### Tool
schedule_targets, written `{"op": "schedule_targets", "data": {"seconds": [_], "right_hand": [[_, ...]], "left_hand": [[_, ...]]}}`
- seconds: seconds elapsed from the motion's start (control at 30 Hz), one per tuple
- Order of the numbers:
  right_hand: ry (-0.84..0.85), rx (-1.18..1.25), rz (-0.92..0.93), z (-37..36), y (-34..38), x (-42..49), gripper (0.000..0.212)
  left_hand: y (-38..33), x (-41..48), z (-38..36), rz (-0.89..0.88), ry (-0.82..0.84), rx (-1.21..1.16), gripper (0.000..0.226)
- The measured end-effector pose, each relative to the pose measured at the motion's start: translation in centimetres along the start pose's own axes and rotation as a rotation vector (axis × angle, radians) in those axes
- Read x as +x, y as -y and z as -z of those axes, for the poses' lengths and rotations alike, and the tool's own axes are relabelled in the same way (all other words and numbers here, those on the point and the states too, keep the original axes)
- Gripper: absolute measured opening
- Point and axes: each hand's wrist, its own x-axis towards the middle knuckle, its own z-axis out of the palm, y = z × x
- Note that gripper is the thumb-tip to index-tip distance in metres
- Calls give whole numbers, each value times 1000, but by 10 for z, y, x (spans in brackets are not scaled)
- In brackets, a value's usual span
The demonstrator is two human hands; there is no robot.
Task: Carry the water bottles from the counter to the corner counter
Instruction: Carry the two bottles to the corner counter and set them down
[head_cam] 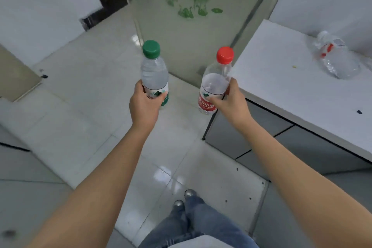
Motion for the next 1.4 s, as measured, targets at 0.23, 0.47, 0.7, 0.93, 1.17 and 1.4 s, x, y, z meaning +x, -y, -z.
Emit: {"op": "schedule_targets", "data": {"seconds": [0.23,0.47,0.7,0.93,1.17,1.4], "right_hand": [[283,-5,147,-70,27,13,52],[550,21,302,-130,52,12,62],[751,27,374,-171,64,-7,64],[875,-10,401,-194,66,-15,63],[950,-7,391,-241,84,-7,62],[955,-13,415,-289,99,7,63]], "left_hand": [[38,-20,75,181,-272,50,41],[60,-62,130,331,-556,53,38],[75,-105,166,430,-774,26,44],[86,-129,174,518,-856,61,49],[106,-114,198,560,-927,105,39],[128,-79,230,512,-915,52,43]]}}
